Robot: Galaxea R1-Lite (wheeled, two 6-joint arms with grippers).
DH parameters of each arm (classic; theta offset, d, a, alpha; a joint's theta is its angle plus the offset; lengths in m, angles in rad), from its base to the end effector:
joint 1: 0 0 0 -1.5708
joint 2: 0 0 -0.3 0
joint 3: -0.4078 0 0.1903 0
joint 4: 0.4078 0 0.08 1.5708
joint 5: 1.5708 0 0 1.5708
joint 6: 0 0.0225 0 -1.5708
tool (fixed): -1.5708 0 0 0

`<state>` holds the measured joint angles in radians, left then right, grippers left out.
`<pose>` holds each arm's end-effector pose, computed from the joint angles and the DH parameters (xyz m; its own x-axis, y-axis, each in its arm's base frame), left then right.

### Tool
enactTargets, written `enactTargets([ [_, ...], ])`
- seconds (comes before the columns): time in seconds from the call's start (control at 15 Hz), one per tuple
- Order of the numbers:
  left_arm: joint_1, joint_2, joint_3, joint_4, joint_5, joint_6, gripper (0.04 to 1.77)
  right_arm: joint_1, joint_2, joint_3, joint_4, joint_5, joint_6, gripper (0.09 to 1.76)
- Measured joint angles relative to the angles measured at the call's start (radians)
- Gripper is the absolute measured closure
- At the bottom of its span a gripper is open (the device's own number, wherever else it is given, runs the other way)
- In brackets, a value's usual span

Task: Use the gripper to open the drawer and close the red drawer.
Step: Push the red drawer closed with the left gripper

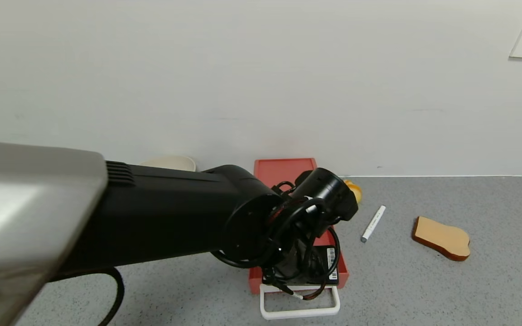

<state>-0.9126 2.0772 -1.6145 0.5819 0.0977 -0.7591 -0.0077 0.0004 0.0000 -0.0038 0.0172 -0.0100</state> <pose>0.2384 -0.3048 0.1634 0.3829 -0.3358 -0.8606 0.1854 0.9406 -0.2845 -0.0228 0.0006 0.0759 0.9999 0.0095 0.0034 -0.0095 0.9999 -0.0101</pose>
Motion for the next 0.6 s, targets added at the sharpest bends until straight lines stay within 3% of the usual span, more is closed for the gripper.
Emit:
enactTargets([
  [0.27, 0.011, -0.116, 0.04, -0.009, -0.002, 0.179, 1.7, 0.0, 0.0, 0.0, 0.0, 0.0, 0.0, 0.14],
  [0.4, 0.038, -0.185, 0.103, -0.043, -0.039, 0.284, 1.7, 0.0, 0.0, 0.0, 0.0, 0.0, 0.0, 0.14],
  [0.6, 0.091, -0.294, 0.263, -0.234, -0.124, 0.402, 1.7, 0.0, 0.0, 0.0, 0.0, 0.001, 0.0, 0.14],
])
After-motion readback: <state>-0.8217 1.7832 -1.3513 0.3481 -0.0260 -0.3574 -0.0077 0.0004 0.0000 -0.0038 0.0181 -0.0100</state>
